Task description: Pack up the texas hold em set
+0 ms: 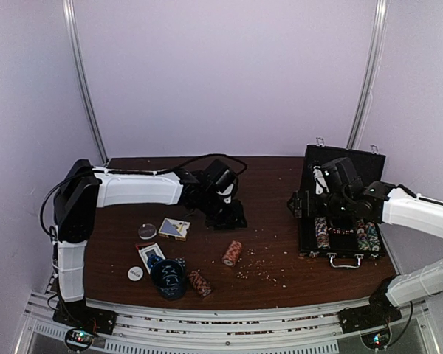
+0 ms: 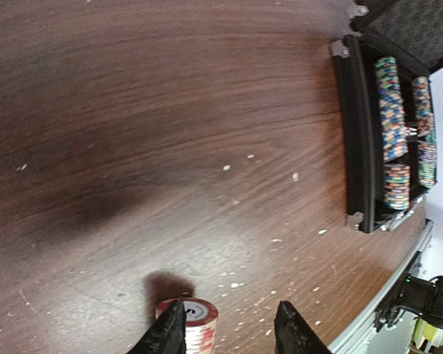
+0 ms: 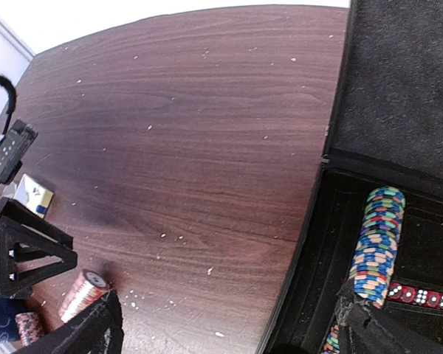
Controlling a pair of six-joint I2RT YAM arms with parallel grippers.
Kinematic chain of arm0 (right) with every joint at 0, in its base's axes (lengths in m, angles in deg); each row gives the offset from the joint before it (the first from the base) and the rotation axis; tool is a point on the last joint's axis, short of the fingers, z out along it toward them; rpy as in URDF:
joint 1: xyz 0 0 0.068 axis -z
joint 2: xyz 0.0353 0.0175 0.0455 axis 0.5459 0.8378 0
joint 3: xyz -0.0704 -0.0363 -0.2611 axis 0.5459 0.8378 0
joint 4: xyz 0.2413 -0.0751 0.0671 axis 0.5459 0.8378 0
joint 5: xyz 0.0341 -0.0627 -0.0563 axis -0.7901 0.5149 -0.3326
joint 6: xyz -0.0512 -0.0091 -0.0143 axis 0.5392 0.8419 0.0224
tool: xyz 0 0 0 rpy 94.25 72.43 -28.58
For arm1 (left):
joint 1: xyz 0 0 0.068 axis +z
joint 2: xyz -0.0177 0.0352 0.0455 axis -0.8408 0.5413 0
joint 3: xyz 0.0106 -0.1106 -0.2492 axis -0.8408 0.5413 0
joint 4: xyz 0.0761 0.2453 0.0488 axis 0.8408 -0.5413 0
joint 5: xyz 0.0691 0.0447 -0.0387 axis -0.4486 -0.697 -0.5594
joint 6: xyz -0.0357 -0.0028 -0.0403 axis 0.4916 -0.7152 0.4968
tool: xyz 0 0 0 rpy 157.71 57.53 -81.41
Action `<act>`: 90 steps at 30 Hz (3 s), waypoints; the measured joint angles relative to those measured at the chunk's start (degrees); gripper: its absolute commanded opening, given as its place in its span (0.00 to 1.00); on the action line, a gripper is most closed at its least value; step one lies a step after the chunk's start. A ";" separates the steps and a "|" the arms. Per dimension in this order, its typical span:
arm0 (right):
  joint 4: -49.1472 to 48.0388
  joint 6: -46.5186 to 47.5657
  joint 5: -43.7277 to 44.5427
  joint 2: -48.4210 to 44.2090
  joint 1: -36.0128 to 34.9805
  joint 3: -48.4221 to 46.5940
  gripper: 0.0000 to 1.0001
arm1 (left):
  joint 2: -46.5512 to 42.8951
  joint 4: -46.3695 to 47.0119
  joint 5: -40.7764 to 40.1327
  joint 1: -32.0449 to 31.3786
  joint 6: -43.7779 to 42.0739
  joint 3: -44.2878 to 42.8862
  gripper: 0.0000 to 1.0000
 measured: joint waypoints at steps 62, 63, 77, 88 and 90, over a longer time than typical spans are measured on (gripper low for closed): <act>23.34 -46.03 3.89 40.74 -27.06 -29.14 0.70 | -36.15 -5.64 -13.55 4.76 -10.91 30.42 0.81; 23.80 -46.14 4.13 40.89 -27.06 -29.33 0.69 | -36.41 -5.62 -13.44 5.11 -11.10 30.77 0.81; 28.59 -46.60 6.58 44.65 -27.10 -32.89 0.62 | -38.56 -3.96 -9.62 10.08 -14.38 34.32 0.81; 25.62 -46.47 6.01 44.70 -26.67 -31.15 0.57 | -37.22 -2.84 -8.13 10.97 -16.31 34.29 0.81; 24.61 -46.40 5.92 44.70 -26.47 -29.99 0.55 | -37.20 -2.82 -7.98 11.06 -16.50 34.29 0.81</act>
